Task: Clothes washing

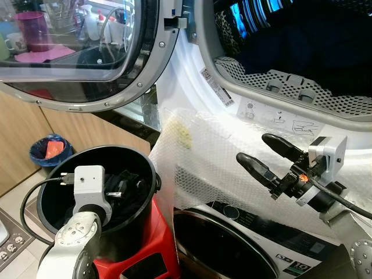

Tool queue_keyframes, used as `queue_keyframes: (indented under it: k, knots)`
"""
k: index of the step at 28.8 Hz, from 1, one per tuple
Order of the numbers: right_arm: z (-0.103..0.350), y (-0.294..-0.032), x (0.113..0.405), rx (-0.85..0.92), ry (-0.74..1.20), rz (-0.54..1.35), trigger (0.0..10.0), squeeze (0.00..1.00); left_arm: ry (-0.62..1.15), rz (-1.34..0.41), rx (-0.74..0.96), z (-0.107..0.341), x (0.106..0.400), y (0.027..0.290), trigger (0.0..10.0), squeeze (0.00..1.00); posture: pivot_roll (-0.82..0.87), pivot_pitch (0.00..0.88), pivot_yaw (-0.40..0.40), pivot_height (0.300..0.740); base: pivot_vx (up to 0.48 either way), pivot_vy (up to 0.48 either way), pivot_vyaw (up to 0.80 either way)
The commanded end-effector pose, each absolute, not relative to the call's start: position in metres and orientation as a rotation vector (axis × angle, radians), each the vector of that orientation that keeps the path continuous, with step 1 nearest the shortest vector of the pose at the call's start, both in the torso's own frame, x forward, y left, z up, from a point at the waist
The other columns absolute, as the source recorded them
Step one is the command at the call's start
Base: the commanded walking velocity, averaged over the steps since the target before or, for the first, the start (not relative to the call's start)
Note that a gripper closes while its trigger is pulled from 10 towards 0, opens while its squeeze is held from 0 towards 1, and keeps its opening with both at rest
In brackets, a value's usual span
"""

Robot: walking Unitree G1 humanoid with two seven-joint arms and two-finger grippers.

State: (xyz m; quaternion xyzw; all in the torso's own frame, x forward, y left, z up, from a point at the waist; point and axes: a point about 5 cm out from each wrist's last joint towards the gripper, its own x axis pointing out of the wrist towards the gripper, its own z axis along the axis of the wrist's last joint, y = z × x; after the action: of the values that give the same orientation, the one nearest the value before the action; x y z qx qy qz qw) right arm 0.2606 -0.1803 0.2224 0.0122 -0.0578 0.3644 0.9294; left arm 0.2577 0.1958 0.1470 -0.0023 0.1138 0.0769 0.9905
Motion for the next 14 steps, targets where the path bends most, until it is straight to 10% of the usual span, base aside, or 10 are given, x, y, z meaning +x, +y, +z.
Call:
queue_keyframes:
  k: [1, 14]
  knots:
    - [0.221, -0.183, 0.263, 0.023, -0.120, 0.718, 10.0, 0.00, 0.284, 0.192, -0.009, 0.140, 0.258, 0.200, 10.0, 0.00, 0.02, 0.102, -0.058, 0.740, 0.000, 0.000, 0.00]
    - [0.219, -0.189, 0.268, 0.002, -0.115, 0.653, 10.0, 0.00, 0.496, 0.301, -0.012, 0.108, 0.254, 0.227, 10.0, 0.00, 0.01, 0.110, -0.055, 0.740, 0.000, 0.000, 0.00]
